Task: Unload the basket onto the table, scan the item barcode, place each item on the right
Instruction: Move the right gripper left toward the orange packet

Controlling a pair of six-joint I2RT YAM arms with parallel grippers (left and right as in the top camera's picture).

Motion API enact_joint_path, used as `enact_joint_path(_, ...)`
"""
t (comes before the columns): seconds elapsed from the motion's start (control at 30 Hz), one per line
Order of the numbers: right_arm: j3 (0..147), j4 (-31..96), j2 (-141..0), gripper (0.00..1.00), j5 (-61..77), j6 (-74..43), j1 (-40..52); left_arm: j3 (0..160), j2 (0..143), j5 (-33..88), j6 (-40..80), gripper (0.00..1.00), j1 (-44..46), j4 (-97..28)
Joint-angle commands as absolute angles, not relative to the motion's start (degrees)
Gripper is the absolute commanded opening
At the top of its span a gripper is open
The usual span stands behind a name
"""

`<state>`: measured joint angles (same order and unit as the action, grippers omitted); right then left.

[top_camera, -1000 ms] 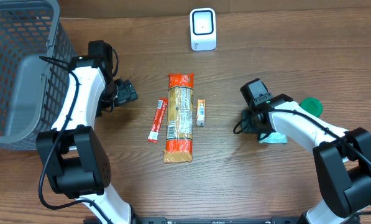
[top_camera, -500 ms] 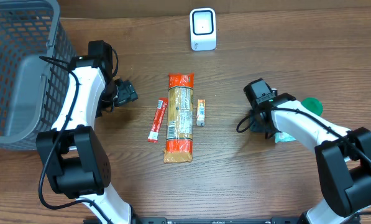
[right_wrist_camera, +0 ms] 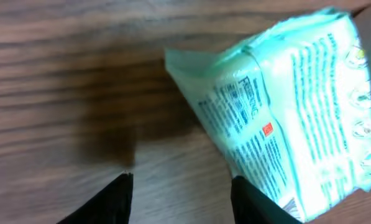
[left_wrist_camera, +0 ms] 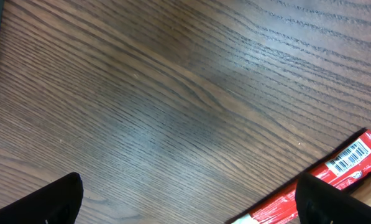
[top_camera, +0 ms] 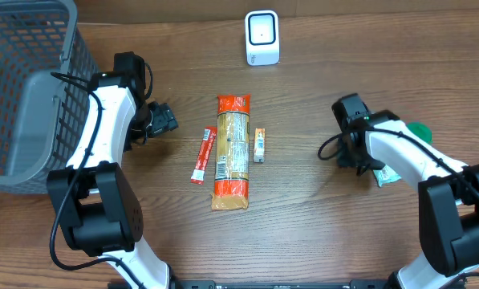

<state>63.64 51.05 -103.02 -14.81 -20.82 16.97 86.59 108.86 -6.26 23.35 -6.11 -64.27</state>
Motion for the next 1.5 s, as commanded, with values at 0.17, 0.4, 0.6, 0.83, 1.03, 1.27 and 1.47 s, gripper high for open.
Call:
enact_joint_path(0.17, 74.0, 49.9, -99.9, 0.58, 14.1, -23.2, 20.0, 86.7, 107.9, -6.6, 21.8, 1.0, -6.1, -64.2)
enact_joint_path(0.4, 73.4, 42.3, -100.0, 0.64, 9.5, -29.2, 28.3, 86.7, 107.9, -6.6, 21.8, 1.0, -6.1, -64.2)
enact_joint_path(0.6, 73.4, 38.3, -100.2, 0.69, -0.4, -29.2, 36.4, 86.7, 107.9, -6.6, 21.8, 1.0, -6.1, -64.2)
enact_joint_path(0.83, 73.3, 32.9, -103.3, 0.71, -4.8, -29.2, 41.1, 86.7, 107.9, -6.5, 21.8, 1.0, -6.1, -64.2)
enact_joint_path(1.03, 73.3, 30.9, -107.3, 0.71, -5.1, -29.2, 41.4, 86.7, 107.9, -6.5, 21.8, 1.0, -6.1, -64.2)
enact_joint_path(1.27, 73.3, 29.1, -109.6, 0.7, -4.9, -29.2, 41.4, 86.7, 107.9, -6.5, 21.8, 1.0, -6.1, -64.2)
enact_joint_path(1.47, 73.3, 27.9, -111.7, 0.63, -4.2, -30.1, 41.4, 86.7, 107.9, -6.6, 21.8, 1.0, -6.1, -64.2)
